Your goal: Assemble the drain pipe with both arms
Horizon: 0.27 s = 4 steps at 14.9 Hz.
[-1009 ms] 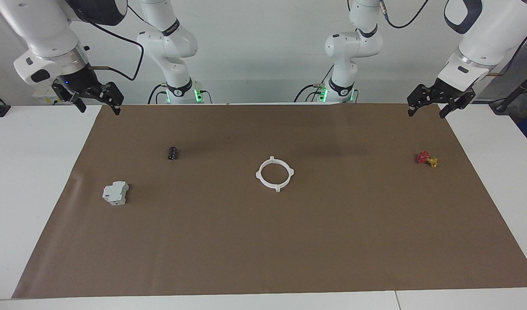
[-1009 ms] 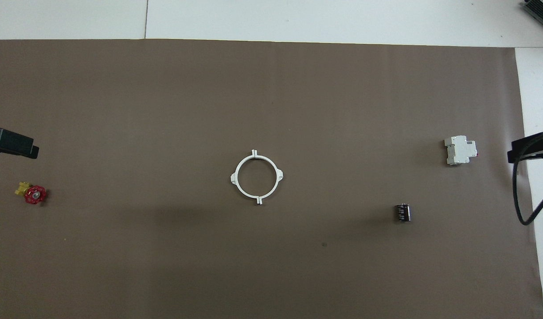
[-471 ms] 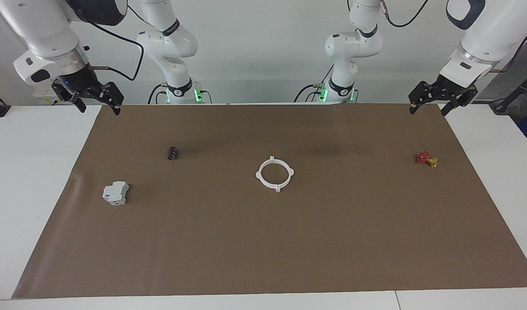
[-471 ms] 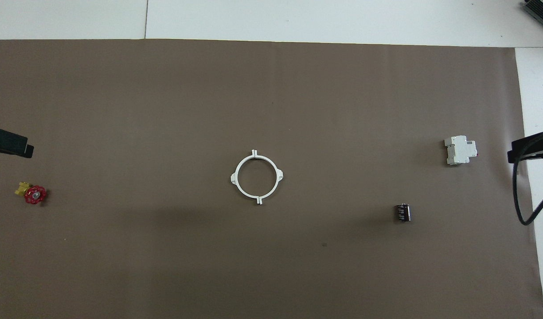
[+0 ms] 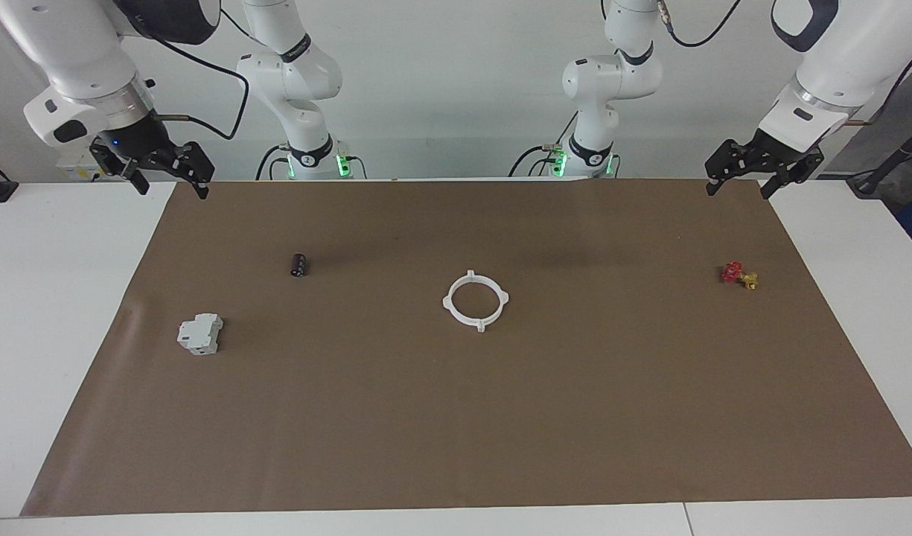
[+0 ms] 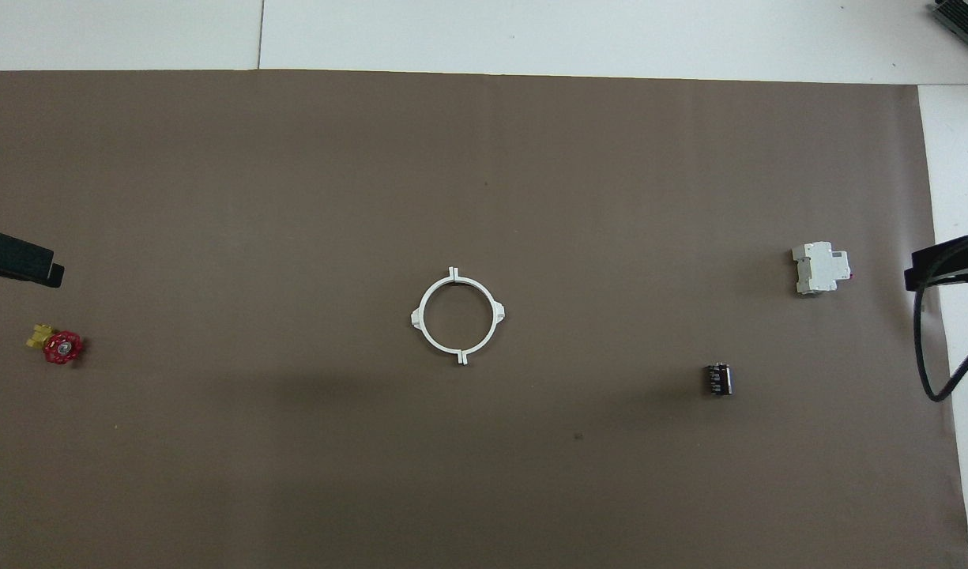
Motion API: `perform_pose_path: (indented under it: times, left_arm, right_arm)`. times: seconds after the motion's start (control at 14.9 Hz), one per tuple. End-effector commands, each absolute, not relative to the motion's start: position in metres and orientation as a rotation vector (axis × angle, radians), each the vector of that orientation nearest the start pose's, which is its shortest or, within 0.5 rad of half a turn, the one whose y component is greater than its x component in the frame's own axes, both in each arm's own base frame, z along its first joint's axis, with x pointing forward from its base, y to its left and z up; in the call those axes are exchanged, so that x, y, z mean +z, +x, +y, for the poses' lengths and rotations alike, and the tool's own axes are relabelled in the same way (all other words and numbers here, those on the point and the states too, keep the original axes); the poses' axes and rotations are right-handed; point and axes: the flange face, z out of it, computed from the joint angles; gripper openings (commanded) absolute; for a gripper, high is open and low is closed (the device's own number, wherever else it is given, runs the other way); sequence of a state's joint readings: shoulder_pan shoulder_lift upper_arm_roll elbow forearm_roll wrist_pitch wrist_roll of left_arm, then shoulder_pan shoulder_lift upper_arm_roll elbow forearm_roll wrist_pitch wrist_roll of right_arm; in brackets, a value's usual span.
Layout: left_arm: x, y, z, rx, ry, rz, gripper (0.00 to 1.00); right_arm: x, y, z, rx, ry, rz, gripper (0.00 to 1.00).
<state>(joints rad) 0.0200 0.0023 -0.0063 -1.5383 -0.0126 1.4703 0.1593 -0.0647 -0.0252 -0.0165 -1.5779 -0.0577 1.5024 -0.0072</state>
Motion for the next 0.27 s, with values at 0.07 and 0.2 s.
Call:
perform_pose_path:
  times: [0.07,0.2]
  left_arm:
    - [0.6338,0.5448,0.0044,0.126,-3.158,0.223,1.0]
    - [0.6338,0.5448,0.0044,0.126,-3.158,0.223,1.0]
  right_arm:
    - [0.6291,0.5399,-0.0438,0.026,-3.128,0.11,1.0]
    - [0.6291,0.5393,-0.0417,0.034,-3.116,0.109,1.0]
